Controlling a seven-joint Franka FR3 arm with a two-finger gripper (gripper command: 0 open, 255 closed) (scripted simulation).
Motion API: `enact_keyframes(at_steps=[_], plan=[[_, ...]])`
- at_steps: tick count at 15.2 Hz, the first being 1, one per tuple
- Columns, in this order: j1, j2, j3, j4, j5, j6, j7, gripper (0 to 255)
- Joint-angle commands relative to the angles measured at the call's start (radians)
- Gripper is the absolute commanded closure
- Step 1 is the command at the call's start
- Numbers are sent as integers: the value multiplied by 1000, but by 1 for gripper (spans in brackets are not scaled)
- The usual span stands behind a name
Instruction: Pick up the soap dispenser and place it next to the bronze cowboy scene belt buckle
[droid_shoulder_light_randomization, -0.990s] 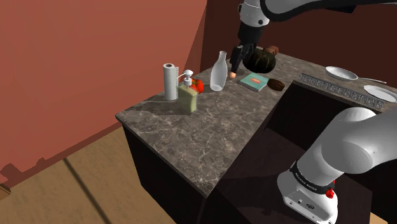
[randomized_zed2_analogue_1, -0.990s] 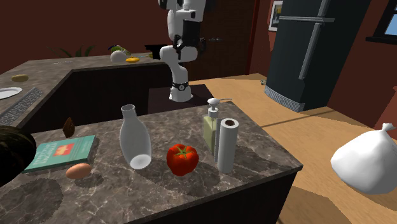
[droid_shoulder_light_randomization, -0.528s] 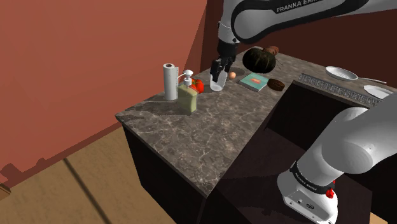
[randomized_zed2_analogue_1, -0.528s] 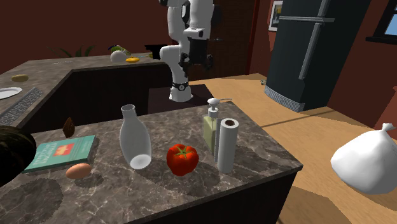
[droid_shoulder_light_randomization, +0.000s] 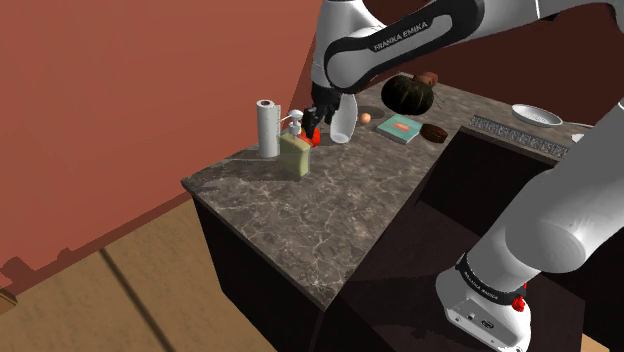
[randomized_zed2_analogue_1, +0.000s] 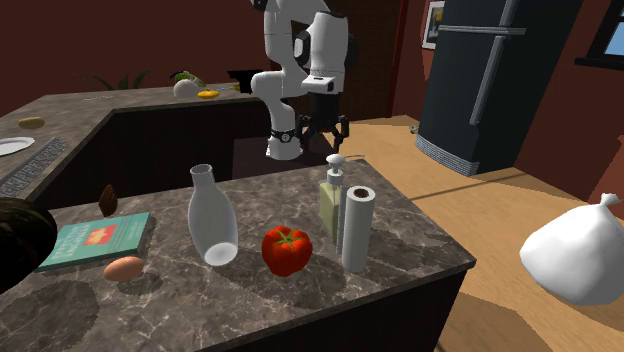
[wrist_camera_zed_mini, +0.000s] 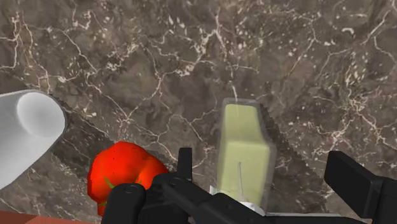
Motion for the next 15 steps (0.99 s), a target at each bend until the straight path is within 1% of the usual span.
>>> enact_keyframes(at_steps=[1,4,11,15], plan=[[3,77,5,42,-13,40,14,0],[8,181,7,110,-31,81,30,0],[7,248,-1,97,-55,160,46,0],[7,254,-2,97,-57,166,48,0]])
